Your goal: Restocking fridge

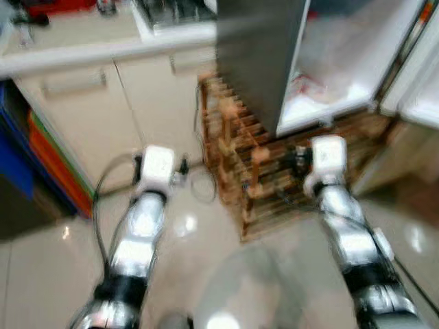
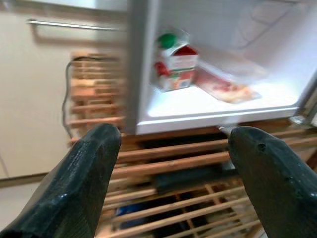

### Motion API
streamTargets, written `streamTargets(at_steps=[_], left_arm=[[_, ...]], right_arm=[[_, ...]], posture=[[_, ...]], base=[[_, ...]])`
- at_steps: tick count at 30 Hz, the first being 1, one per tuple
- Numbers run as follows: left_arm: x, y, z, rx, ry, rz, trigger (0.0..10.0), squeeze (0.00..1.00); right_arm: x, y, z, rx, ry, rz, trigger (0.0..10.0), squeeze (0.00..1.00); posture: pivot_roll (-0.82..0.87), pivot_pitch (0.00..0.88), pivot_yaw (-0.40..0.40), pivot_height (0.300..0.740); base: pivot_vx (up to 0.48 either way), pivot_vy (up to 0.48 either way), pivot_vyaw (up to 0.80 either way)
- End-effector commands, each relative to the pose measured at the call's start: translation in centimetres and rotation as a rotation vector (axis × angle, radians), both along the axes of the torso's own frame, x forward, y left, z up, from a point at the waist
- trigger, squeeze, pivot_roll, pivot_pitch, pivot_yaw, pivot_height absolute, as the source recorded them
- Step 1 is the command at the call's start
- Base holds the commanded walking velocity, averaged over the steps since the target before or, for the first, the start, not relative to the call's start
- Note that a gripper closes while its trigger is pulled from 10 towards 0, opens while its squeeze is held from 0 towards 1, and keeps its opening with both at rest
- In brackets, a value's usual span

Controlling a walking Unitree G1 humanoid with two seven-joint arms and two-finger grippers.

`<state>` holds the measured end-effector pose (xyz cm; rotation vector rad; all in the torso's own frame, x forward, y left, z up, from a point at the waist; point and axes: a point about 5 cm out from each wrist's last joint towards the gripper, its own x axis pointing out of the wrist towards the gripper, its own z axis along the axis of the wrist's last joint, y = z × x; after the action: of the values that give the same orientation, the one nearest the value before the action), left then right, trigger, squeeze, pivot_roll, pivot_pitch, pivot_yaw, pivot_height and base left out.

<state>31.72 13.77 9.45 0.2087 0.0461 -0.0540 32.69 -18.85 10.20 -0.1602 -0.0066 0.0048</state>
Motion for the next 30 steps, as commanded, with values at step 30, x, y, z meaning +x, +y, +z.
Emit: streamTargets(at_steps=[30], left_arm=[[0.4, 0.3, 0.0, 0.012, 0.003, -0.004, 10.0, 0.00]], right_arm=[[-0.3, -1.6, 0.2, 0.005, 0.004, -0.057, 10.0, 0.00]], posture=[[0.08, 0.055, 0.026, 0.740]], base=[[0.121, -0.432, 0.36]])
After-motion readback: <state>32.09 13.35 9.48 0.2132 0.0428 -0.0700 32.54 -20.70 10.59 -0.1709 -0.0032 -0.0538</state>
